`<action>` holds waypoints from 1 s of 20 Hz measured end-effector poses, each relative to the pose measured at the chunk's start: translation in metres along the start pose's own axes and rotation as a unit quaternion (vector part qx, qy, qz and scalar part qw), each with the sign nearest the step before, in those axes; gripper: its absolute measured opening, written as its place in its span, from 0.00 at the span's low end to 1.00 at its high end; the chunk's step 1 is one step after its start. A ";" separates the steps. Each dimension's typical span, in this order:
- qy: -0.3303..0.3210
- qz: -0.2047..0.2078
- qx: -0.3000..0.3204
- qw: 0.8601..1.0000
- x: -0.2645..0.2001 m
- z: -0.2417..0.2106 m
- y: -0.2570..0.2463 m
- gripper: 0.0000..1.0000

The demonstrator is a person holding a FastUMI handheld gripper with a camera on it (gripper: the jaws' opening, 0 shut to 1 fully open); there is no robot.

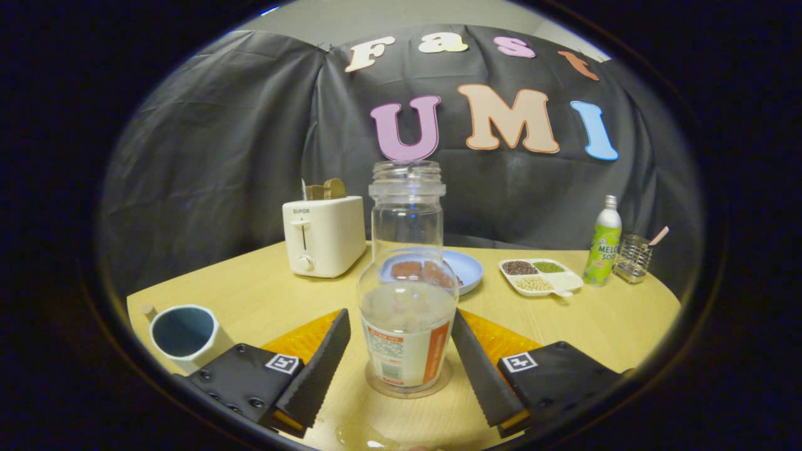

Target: Take the bottle from table, then pour the juice into the cup, finally place the bottle on the coaster

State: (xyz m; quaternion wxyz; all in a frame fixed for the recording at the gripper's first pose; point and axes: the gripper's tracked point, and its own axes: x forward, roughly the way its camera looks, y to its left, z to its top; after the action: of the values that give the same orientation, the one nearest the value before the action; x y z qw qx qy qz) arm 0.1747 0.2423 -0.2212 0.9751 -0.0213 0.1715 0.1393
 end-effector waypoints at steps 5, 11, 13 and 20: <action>-0.013 -0.007 0.006 1.000 -0.025 0.016 -0.005 1.00; -0.041 -0.025 0.007 0.999 -0.067 0.040 -0.018 1.00; -0.044 -0.027 0.007 0.999 -0.084 0.045 -0.021 1.00; -0.064 -0.027 0.028 0.997 -0.145 0.073 -0.025 1.00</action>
State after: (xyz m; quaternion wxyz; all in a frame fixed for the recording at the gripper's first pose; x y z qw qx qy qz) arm 0.0753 0.1864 -0.1036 0.9877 0.0101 0.1118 0.1090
